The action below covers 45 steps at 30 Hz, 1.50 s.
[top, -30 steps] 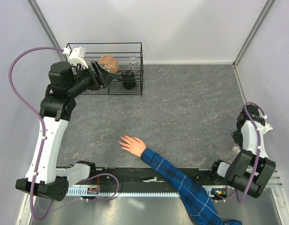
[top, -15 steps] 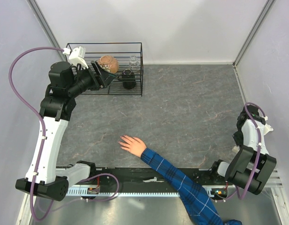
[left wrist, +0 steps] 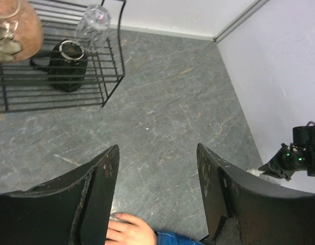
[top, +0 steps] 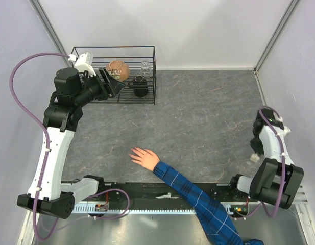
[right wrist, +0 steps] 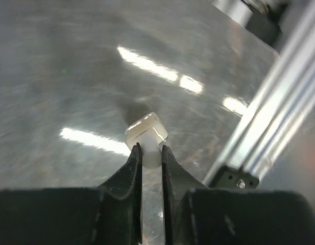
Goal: Paint the nails
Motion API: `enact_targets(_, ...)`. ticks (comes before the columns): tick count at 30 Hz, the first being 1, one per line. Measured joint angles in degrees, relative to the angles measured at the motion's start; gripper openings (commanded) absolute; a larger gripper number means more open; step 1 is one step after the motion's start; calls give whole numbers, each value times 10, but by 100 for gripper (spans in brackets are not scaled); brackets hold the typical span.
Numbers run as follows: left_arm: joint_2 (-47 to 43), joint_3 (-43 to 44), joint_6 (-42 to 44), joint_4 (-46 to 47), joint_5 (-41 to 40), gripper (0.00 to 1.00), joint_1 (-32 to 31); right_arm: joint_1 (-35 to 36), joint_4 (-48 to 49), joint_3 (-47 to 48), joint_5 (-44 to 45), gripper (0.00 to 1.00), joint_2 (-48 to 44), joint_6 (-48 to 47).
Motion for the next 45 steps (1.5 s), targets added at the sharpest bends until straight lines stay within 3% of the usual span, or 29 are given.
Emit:
enact_targets(5, 1, 2, 0, -30, -21, 66, 0, 234, 28, 124, -3, 0, 55, -52)
enact_targets(11, 0, -7, -1, -52, -25, 60, 0, 493, 98, 278, -46, 0, 214, -120)
enact_targets(19, -9, -93, 0, -49, 8, 62, -5, 619, 116, 355, -135, 0, 348, -163)
enact_targets(24, -9, -162, 1, -46, 24, 63, -46, 650, 123, 367, -152, 1, 368, -172)
enact_targets(29, -1, -186, 9, -25, 22, 63, -95, 660, 131, 367, -153, 32, 371, -173)
enact_targets(30, 3, -188, 11, -19, 22, 63, -102, 660, 132, 367, -153, 44, 371, -172)
enact_targets(32, 13, -191, 15, -6, 22, 62, -113, 661, 134, 367, -153, 56, 371, -171)
enact_targets(33, 19, -192, 17, 1, 22, 62, -119, 661, 134, 367, -153, 70, 371, -171)
enact_targets(35, 33, -193, 23, 11, 21, 62, -128, 659, 130, 368, -152, 79, 370, -170)
enact_targets(40, 91, -192, 48, 30, 9, 60, -176, 616, 100, 362, -163, 81, 321, -153)
enact_targets(45, 185, -165, 76, 35, -7, 56, -241, 437, 76, 307, -169, 80, 167, -143)
